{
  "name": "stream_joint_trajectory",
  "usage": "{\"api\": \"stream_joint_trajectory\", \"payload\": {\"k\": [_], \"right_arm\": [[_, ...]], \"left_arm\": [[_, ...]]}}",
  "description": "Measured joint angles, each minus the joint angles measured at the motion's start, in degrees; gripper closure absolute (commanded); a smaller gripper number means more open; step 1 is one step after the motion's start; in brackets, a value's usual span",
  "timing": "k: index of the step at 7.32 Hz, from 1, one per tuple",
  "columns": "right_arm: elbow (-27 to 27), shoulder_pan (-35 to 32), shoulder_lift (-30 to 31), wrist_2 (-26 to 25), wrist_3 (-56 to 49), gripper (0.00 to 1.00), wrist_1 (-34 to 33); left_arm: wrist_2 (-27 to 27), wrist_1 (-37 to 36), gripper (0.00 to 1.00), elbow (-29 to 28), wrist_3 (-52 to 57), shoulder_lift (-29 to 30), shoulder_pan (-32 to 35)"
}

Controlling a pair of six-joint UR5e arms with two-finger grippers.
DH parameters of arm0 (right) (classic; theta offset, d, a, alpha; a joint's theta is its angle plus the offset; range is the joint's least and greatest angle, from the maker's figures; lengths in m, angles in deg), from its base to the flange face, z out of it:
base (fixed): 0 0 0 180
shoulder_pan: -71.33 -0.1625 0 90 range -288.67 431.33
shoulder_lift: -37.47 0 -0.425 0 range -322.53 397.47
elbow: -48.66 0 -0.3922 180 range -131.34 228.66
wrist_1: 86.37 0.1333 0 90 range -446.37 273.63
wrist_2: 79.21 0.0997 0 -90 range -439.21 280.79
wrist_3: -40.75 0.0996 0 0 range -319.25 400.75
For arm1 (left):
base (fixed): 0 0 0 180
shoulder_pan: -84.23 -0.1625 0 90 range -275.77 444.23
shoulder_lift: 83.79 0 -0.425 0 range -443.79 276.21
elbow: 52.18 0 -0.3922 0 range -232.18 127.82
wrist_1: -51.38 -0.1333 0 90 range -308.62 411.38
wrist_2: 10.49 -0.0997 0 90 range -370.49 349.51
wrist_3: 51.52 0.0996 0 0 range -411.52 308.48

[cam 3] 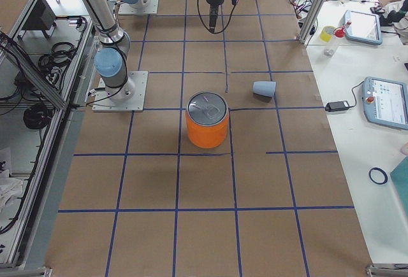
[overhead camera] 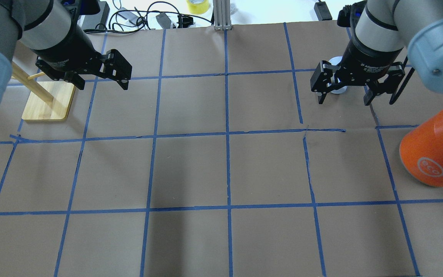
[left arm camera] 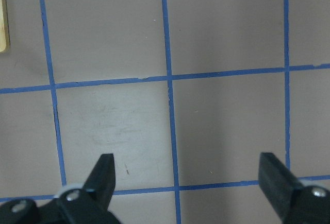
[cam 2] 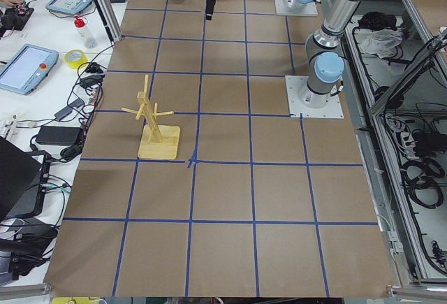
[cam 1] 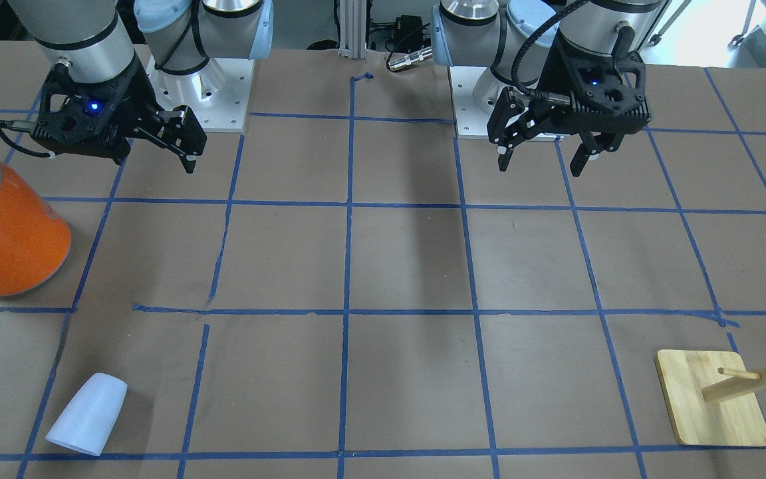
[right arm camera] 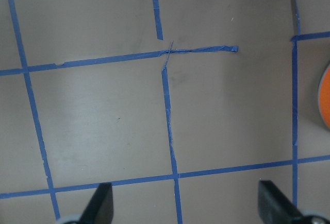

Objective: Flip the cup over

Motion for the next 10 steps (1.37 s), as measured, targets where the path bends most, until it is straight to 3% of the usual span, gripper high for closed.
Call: {"api": "stream_joint_trajectory", "payload": {"k": [10], "right_arm": [[-0.35, 0.14, -1.38, -0.26, -0.54, 0.0, -0.51]], "left_arm": [[-0.31, 0.06, 0.0, 0.01, -0.05, -0.21, -0.38]]}}
